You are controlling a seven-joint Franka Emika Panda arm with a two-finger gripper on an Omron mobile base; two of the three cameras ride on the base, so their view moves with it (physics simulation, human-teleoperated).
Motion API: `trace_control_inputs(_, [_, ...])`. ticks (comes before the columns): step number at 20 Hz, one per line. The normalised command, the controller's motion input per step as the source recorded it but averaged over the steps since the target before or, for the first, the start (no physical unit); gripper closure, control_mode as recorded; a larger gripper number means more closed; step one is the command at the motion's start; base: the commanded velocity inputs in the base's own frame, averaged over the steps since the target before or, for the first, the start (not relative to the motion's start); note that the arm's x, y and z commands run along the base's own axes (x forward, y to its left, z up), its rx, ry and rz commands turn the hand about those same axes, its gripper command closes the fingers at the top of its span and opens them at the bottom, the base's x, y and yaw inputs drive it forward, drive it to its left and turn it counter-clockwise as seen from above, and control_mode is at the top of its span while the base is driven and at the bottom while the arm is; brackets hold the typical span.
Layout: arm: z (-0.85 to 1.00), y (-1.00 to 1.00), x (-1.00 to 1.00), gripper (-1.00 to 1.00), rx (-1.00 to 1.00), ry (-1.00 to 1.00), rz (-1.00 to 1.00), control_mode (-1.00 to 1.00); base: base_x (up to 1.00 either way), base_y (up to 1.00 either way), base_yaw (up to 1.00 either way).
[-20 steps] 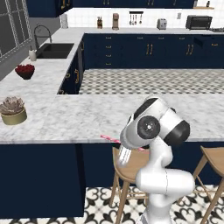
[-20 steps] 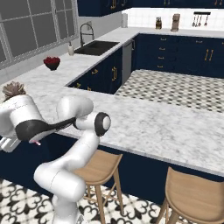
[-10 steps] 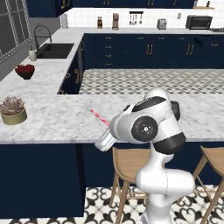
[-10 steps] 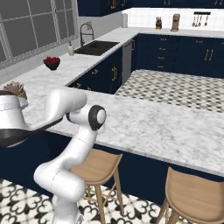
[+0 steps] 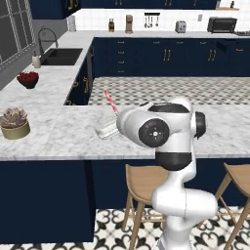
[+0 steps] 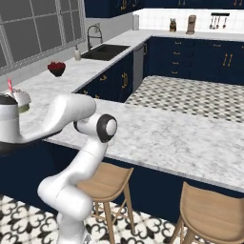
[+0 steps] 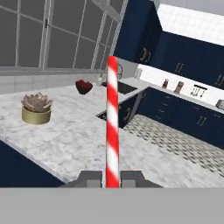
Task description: Take a straw from the drawer in front and place it inside the glass cup on the dining counter.
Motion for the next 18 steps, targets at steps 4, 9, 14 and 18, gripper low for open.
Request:
trace_control_inputs(4, [0.12,-1.00,0.37,1.00,0.43,-0.12,-0.42,-1.00,0.00,0.00,0.00])
trace_control_inputs(9, [0.14,-1.00,0.32,1.00,0.42,-0.01,-0.50,-1.00,0.00,0.00,0.00])
trace_control_inputs(14, [-0.06,-0.99,0.02,1.00,0.27,0.01,-0.61,-1.00,0.00,0.00,0.00])
trace_control_inputs(18, [-0.06,-0.73,0.00,1.00,0.01,0.34,-0.62,-1.00,0.00,0.00,0.00])
